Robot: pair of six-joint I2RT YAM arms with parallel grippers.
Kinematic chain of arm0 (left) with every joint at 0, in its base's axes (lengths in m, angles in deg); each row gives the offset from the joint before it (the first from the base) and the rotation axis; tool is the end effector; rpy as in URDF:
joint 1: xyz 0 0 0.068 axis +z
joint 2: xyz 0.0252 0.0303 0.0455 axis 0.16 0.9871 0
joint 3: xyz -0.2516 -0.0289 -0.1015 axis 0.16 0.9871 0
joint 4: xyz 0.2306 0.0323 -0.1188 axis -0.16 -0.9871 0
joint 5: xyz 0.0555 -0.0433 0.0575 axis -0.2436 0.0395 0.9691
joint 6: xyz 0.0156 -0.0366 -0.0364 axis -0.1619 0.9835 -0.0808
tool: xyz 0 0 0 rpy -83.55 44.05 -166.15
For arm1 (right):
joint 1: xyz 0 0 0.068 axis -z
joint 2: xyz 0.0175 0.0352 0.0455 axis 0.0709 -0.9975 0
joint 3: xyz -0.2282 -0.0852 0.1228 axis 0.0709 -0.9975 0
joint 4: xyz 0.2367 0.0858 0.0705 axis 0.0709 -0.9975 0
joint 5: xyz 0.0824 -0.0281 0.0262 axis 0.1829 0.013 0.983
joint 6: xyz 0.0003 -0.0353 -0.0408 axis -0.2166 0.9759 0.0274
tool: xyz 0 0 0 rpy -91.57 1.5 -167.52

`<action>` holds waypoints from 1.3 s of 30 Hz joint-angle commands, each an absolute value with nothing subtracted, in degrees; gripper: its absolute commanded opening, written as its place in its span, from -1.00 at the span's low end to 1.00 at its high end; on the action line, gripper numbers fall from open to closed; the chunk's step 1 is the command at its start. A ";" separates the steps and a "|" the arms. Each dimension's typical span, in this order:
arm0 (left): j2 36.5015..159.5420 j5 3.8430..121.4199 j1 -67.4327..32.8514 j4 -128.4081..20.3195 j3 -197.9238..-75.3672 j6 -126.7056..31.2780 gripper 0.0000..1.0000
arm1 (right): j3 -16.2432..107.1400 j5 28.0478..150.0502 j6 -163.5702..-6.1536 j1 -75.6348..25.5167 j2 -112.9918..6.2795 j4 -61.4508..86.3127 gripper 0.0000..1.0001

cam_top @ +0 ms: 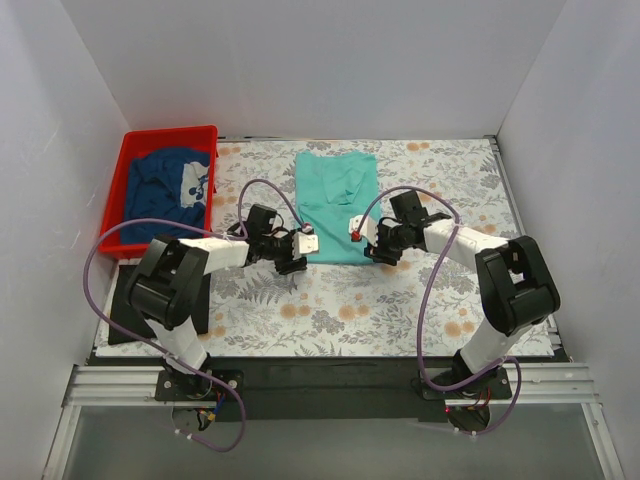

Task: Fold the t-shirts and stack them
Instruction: Fold the tshirt

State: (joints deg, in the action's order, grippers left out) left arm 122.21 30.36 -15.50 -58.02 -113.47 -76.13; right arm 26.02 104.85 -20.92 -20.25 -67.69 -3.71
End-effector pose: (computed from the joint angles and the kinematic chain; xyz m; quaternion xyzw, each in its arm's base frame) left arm 0.2878 -0.1578 0.1425 0.4191 0.7910 -0.3479 0.2786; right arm 0.2970 0.1498 0.1795 -0.6559 0.6707 0.1054 0.3299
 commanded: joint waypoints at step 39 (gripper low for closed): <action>111.75 26.07 -13.11 -82.33 -131.98 -68.87 -1.00 | 41.55 103.55 -21.44 -19.66 -58.15 -20.45 -0.97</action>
State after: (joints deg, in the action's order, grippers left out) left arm 116.39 28.59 -12.29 -76.14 -132.75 -68.03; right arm 42.57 101.33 -21.19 -19.53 -61.70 -15.29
